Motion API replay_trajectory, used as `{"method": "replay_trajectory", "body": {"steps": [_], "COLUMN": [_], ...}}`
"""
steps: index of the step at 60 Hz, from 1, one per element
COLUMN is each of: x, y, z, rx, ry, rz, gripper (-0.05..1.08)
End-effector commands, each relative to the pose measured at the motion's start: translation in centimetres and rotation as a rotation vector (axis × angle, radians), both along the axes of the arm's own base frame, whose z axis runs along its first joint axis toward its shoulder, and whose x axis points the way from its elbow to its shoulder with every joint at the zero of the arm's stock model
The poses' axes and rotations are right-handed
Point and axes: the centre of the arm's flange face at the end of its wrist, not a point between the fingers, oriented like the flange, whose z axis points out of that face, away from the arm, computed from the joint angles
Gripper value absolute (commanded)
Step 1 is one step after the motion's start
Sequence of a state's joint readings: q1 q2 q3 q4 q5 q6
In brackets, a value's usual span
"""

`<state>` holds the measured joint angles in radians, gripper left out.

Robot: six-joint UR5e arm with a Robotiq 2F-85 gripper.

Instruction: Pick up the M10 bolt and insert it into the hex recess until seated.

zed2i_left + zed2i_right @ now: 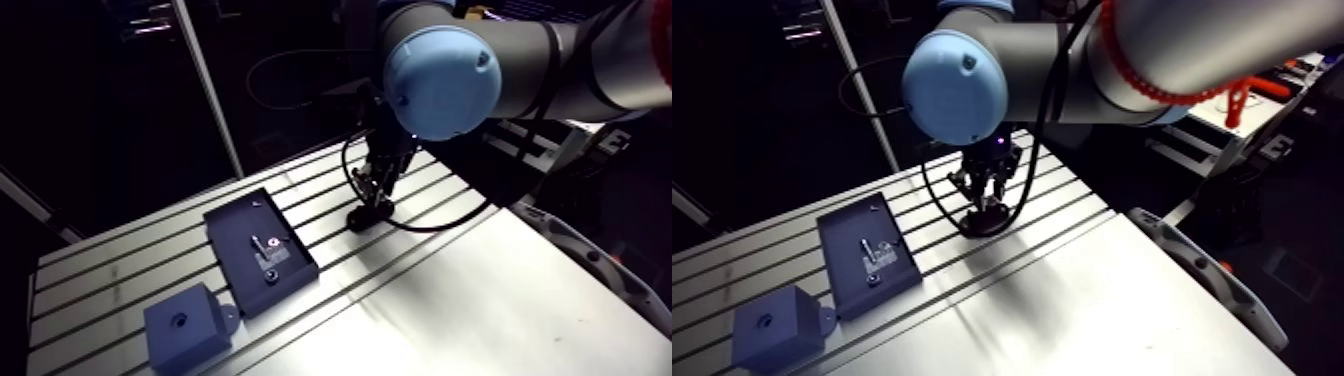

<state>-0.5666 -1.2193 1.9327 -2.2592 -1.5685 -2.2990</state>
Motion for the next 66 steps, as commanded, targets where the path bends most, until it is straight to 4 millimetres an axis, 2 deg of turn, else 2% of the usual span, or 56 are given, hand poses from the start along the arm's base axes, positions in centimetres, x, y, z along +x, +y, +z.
{"method": "replay_trajectory", "body": {"steps": [1,34,66], "x": [-0.04,0.03,0.26], "y": [0.09,0.26,0.11], "z": [0.03,-0.06,-0.36], "rx": [0.002,0.012,0.007], "ry": [0.004,0.001,-0.005], "rz": [0.000,-0.001,0.000], "gripper": [0.54,0.54,0.59]}}
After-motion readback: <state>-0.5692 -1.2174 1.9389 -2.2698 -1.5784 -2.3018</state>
